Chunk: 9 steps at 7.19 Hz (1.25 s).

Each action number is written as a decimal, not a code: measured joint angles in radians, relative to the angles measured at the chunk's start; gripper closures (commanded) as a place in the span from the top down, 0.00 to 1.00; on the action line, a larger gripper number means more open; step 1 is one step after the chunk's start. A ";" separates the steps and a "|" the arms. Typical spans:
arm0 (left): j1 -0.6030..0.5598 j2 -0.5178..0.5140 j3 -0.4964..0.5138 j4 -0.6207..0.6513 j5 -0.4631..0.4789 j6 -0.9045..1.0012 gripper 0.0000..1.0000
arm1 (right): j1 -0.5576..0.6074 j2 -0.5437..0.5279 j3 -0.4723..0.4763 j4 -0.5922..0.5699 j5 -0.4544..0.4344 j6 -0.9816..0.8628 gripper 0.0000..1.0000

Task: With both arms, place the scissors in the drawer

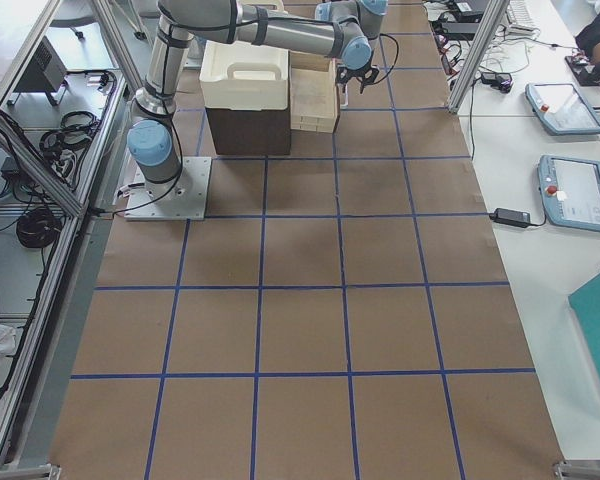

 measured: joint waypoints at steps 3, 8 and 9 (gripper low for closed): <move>0.000 0.005 -0.001 0.000 0.000 0.001 0.31 | -0.001 0.010 -0.003 -0.027 0.003 0.002 0.66; 0.002 0.007 0.000 0.000 0.000 0.002 0.12 | 0.000 0.020 -0.006 -0.044 0.003 -0.007 1.00; 0.000 0.010 0.000 -0.001 0.000 0.004 0.12 | 0.000 0.024 -0.013 -0.046 0.003 -0.006 1.00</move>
